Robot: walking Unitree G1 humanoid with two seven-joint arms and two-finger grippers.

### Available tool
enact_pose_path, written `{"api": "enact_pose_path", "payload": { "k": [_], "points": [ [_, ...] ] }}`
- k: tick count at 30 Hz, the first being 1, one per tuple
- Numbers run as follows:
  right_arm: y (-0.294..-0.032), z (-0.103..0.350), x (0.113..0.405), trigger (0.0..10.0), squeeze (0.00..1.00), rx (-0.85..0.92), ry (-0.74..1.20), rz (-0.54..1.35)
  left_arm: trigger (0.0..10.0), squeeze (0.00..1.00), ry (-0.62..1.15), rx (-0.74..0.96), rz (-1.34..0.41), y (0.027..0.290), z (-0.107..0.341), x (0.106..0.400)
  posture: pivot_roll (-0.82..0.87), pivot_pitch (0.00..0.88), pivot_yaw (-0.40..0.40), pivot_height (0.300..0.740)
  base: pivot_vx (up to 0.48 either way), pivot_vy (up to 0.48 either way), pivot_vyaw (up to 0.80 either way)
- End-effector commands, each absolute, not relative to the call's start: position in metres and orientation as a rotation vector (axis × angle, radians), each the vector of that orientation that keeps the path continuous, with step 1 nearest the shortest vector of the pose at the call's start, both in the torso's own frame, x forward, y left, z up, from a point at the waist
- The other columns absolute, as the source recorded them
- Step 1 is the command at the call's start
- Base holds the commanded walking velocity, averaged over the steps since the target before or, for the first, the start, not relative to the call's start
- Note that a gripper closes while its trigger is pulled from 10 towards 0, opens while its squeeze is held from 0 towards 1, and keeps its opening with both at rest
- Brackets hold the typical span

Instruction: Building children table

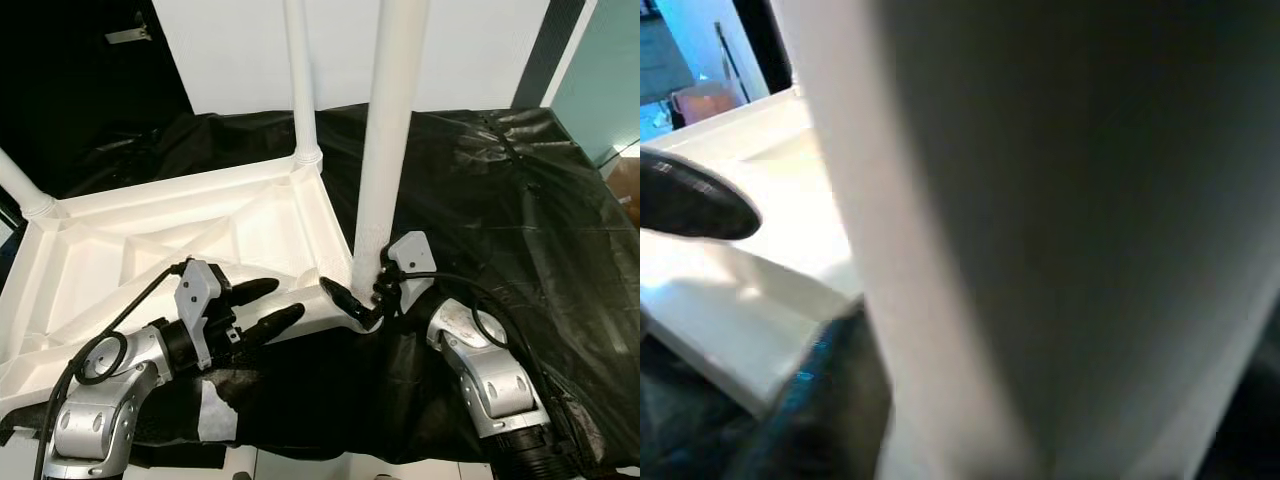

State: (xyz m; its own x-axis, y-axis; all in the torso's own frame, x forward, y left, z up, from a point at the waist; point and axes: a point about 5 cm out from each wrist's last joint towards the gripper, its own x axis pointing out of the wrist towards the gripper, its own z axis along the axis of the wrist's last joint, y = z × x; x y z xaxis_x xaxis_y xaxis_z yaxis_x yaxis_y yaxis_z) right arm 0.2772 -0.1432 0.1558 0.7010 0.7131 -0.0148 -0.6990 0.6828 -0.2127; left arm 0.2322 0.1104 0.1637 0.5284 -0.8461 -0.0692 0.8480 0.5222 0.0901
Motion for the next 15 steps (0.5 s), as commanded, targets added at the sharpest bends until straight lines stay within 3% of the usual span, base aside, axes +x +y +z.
{"api": "enact_pose_path", "payload": {
  "k": [1,14,15],
  "points": [
    [-0.142,0.154,0.279,0.0,0.0,-0.225,-0.07,0.811,10.0,0.0,0.0,0.145,-1.028,0.106,0.165,0.229,-0.02,0.034,0.007,0.74,0.0,0.0,0.0],
    [-0.158,0.147,0.283,0.0,0.0,-0.234,-0.04,0.776,10.0,0.0,-0.013,0.173,-1.025,0.098,0.158,0.227,-0.04,0.02,-0.003,0.74,0.0,0.0,0.0],
    [-0.161,0.146,0.282,9.4,0.0,-0.221,-0.038,0.74,10.0,0.0,-0.014,0.175,-1.014,0.097,0.158,0.229,-0.04,0.019,0.0,0.74,0.0,0.0,0.0]
  ]
}}
